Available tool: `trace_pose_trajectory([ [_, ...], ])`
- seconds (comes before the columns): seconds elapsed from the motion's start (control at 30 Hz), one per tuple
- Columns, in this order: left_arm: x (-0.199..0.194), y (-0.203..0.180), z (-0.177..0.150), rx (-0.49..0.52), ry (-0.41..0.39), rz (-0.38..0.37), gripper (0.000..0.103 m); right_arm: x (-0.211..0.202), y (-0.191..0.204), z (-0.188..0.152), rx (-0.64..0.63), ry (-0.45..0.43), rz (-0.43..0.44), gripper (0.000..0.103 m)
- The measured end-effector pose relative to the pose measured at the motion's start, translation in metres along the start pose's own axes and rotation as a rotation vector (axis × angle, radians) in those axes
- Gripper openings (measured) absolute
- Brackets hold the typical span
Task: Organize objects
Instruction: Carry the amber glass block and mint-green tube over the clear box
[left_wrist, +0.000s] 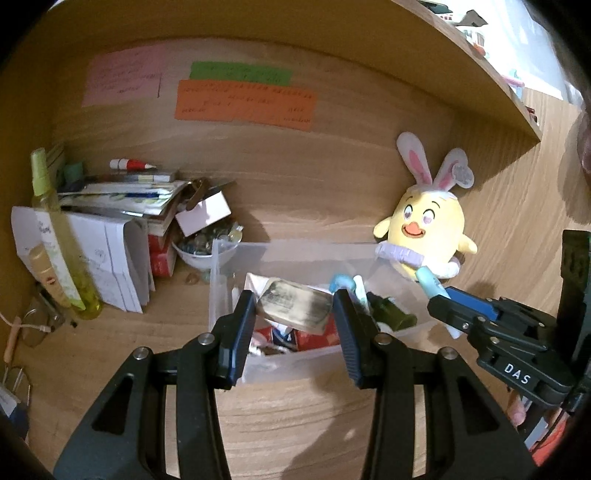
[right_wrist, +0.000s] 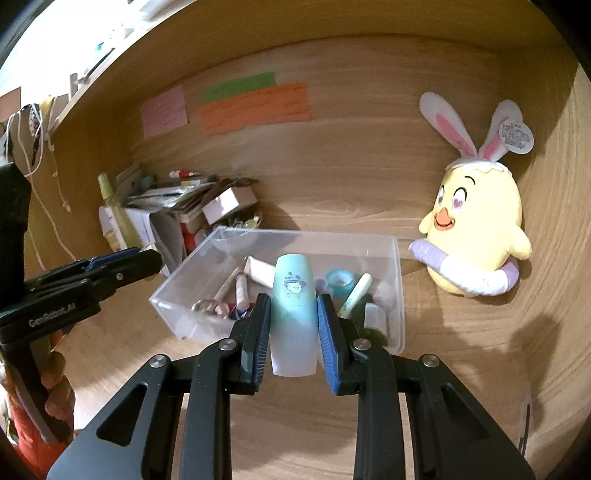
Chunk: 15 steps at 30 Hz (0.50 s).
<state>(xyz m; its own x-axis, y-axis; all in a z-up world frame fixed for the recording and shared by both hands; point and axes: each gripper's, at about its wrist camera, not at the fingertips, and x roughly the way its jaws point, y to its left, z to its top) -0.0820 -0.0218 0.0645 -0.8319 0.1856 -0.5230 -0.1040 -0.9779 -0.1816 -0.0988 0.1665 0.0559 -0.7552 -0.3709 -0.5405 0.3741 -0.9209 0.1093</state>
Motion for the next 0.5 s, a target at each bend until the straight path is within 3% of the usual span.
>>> trace_pose_trajectory([
  [0.3,0.013,-0.005,0.016,0.009,-0.001,-0.004,0.043,0.011,-0.010,0.020,-0.015,-0.022,-0.019,0.023],
  [0.5,0.038,-0.004,0.016,0.022,0.047,0.015,0.043,0.029,-0.016,0.026,-0.010,0.002,-0.035,0.023],
])
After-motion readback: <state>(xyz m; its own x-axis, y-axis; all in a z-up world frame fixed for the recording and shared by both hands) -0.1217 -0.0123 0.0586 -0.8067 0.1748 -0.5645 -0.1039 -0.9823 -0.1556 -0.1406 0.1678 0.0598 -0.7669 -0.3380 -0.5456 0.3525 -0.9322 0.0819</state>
